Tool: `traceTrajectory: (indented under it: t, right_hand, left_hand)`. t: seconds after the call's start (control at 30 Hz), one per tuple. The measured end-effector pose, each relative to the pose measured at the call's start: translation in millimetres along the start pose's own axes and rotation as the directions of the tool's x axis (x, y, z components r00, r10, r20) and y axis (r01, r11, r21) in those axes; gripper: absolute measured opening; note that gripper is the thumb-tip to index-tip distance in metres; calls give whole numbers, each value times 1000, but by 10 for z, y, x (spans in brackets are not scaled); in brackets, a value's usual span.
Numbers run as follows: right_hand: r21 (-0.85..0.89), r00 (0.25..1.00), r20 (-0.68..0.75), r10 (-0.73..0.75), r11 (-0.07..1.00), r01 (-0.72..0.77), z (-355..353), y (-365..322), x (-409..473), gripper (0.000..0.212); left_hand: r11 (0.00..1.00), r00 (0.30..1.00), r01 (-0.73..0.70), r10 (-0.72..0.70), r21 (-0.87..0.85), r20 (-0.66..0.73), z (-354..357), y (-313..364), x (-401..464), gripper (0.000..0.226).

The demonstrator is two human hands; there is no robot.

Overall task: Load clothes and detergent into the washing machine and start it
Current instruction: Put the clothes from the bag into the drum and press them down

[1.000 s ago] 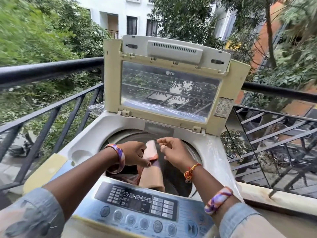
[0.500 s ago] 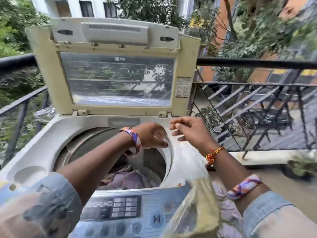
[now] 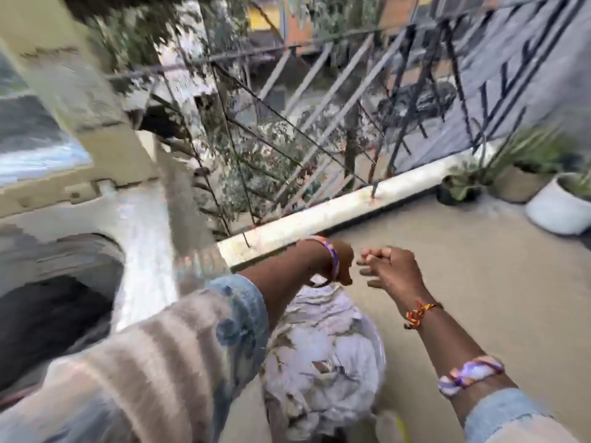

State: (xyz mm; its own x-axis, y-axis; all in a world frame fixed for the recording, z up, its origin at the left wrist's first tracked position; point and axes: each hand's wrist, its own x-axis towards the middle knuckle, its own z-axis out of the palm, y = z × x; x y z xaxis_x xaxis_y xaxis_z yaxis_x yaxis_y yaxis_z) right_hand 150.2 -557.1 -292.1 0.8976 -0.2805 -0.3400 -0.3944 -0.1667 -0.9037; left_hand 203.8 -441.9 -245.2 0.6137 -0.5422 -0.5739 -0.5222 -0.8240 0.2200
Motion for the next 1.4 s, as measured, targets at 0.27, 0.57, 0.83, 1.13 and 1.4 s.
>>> traceTrajectory:
  t: [0.27, 0.57, 0.83, 1.13, 1.4]
  right_hand:
    - [-276, 868, 211, 450, 879, -389, 57, 1889, 352, 19]
    - [-563, 864, 401, 304, 826, -29, 761, 2539, 1409, 92]
    - [-684, 967, 211, 144, 729, 41, 1367, 2514, 2115, 74]
    - [-303, 999, 29, -40, 952, 47, 988, 2018, 1183, 35]
    - [-9, 970, -38, -241, 970, 241, 701, 1280, 334, 13]
  left_hand:
    - [911, 865, 359, -243, -204, 439, 1332, -460, 821, 47]
    - [717, 827, 560, -452, -415, 334, 1651, -1049, 1255, 36]
    - [579, 818, 564, -492, -589, 298, 2027, -1215, 1371, 38]
    - [761, 870, 467, -485, -451, 84, 1690, -1112, 1057, 123]
    - [979, 961, 107, -147, -173, -233, 1132, -750, 785, 91]
